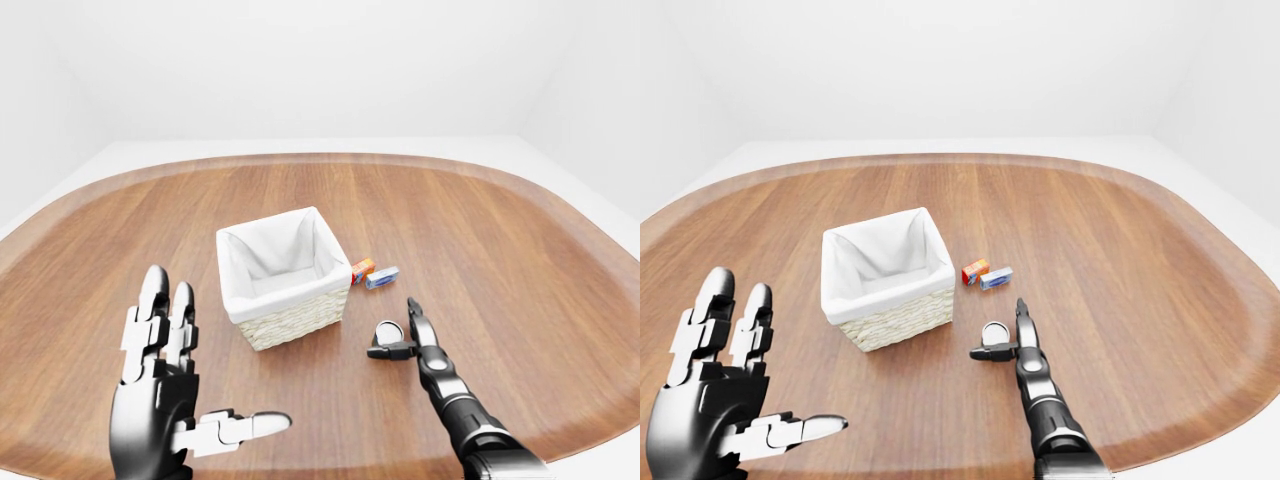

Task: Pick up the alphabet soup and put it in the basket.

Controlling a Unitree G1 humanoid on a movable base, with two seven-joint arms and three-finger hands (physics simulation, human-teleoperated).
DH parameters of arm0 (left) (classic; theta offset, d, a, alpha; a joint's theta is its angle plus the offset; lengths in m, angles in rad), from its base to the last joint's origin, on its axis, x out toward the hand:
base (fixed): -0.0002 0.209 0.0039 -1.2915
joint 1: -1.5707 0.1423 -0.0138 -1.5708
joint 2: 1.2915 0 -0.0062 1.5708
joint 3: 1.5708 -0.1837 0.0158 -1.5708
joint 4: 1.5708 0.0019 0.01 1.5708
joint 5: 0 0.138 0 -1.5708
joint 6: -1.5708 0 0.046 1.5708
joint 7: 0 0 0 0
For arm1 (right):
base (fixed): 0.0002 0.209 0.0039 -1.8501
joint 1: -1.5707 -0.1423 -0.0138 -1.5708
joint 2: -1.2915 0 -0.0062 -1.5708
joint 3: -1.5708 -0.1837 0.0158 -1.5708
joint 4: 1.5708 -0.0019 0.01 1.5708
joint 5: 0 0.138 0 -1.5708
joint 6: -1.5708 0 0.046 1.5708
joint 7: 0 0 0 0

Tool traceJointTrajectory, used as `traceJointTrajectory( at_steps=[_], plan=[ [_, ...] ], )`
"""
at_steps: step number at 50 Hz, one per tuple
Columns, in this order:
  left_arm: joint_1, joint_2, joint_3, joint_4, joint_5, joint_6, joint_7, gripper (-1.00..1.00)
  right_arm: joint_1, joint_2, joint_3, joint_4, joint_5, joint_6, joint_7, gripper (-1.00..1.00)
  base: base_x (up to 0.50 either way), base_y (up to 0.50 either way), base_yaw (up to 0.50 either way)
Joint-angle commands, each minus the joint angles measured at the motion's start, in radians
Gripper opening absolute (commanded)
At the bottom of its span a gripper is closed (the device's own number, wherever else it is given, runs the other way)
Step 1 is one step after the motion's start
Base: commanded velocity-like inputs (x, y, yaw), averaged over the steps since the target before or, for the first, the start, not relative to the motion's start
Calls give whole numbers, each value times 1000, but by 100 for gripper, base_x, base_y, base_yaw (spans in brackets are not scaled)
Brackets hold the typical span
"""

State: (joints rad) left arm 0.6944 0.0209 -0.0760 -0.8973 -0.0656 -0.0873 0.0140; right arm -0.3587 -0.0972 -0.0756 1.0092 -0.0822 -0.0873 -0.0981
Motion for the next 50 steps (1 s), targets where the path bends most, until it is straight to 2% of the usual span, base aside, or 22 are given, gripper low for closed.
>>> traceJointTrajectory(
  at_steps=[1,6,7,50],
  plan=[
    [7,11,-8,-1,0,0,7,100,-119,-14,-11,225,6,0,-17,100,0,0,0],
    [6,9,-4,-5,-5,0,4,100,-137,-13,-12,253,-2,0,-26,100,0,0,0],
    [-6,9,-6,2,-2,0,4,100,-178,-8,-8,308,-23,0,-46,100,0,0,0],
    [42,30,-24,-25,-18,0,3,100,-191,7,-36,331,-82,0,-65,100,0,0,0]
  ],
)
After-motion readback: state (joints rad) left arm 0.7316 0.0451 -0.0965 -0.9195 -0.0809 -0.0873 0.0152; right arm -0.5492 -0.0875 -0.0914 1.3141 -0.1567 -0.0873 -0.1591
